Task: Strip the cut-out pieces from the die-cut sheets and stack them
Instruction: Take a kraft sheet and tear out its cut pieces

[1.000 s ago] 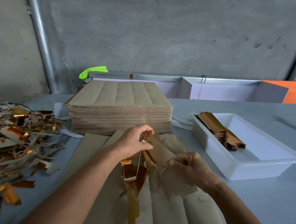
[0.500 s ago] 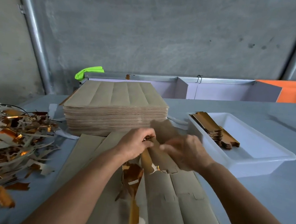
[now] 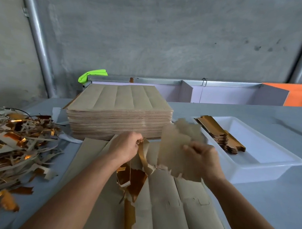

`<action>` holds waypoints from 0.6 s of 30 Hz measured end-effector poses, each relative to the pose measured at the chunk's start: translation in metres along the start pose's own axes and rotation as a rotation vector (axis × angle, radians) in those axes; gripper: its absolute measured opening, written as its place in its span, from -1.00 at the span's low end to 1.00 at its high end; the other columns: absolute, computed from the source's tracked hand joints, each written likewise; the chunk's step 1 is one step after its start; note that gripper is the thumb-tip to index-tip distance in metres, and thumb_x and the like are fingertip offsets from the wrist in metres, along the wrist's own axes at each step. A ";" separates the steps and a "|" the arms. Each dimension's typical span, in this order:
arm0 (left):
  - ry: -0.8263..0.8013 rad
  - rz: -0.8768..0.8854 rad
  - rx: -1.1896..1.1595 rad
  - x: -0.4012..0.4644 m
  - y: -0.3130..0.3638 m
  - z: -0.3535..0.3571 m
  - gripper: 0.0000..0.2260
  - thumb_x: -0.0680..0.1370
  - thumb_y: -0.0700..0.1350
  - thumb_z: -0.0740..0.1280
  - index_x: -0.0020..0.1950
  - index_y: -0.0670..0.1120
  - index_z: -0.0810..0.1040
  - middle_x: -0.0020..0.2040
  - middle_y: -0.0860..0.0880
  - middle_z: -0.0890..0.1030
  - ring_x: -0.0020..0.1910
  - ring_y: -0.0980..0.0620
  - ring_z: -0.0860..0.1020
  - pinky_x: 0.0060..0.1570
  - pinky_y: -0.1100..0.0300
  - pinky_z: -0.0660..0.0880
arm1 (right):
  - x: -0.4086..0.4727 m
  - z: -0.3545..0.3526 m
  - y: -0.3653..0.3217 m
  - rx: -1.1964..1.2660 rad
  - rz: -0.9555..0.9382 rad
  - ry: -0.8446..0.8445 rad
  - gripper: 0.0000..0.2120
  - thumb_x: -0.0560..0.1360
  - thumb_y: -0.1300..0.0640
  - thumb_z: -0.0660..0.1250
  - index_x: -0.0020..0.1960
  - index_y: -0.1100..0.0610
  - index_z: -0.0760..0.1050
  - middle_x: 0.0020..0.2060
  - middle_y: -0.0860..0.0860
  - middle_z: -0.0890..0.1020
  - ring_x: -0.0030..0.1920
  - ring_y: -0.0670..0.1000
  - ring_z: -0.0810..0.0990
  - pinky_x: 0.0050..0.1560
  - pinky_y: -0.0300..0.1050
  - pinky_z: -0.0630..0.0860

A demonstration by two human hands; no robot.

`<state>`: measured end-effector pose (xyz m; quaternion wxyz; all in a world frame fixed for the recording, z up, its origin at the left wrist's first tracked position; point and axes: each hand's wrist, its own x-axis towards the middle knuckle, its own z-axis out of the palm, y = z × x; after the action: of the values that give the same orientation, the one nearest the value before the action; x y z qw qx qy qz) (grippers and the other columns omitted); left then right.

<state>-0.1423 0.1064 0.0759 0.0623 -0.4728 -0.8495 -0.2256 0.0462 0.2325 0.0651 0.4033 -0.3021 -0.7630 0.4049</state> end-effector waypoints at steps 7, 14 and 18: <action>-0.163 0.125 -0.142 -0.006 0.020 0.004 -0.61 0.43 0.22 0.38 0.11 -0.01 0.60 0.03 0.09 0.53 -0.05 0.10 0.50 -0.15 0.20 0.46 | -0.003 -0.001 -0.009 0.543 0.289 0.198 -0.78 0.49 0.17 0.38 -0.33 0.13 0.54 -0.36 -0.06 0.57 -0.25 -0.03 0.49 -0.21 -0.03 0.50; -0.230 0.184 0.005 -0.016 0.033 0.026 -0.83 0.56 0.03 0.30 -0.06 -0.02 0.63 -0.05 0.01 0.61 -0.05 0.04 0.56 -0.10 0.17 0.45 | 0.004 -0.010 -0.011 0.678 0.392 0.237 -0.77 0.50 0.17 0.38 -0.32 0.13 0.46 -0.34 -0.01 0.54 -0.25 -0.02 0.48 -0.22 -0.03 0.50; -0.083 0.052 -0.064 -0.014 0.030 0.024 -0.74 0.60 -0.01 0.24 -0.23 -0.06 0.55 -0.31 0.04 0.52 -0.22 0.05 0.52 -0.20 0.20 0.43 | 0.006 -0.025 0.002 0.619 0.458 0.279 -0.76 0.50 0.15 0.38 -0.32 0.14 0.47 -0.32 0.06 0.57 -0.25 0.03 0.51 -0.34 -0.13 0.46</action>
<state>-0.1075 0.1196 0.0599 0.0178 -0.5054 -0.8312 -0.2309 0.0649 0.2469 0.0742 0.4742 -0.3805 -0.4564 0.6497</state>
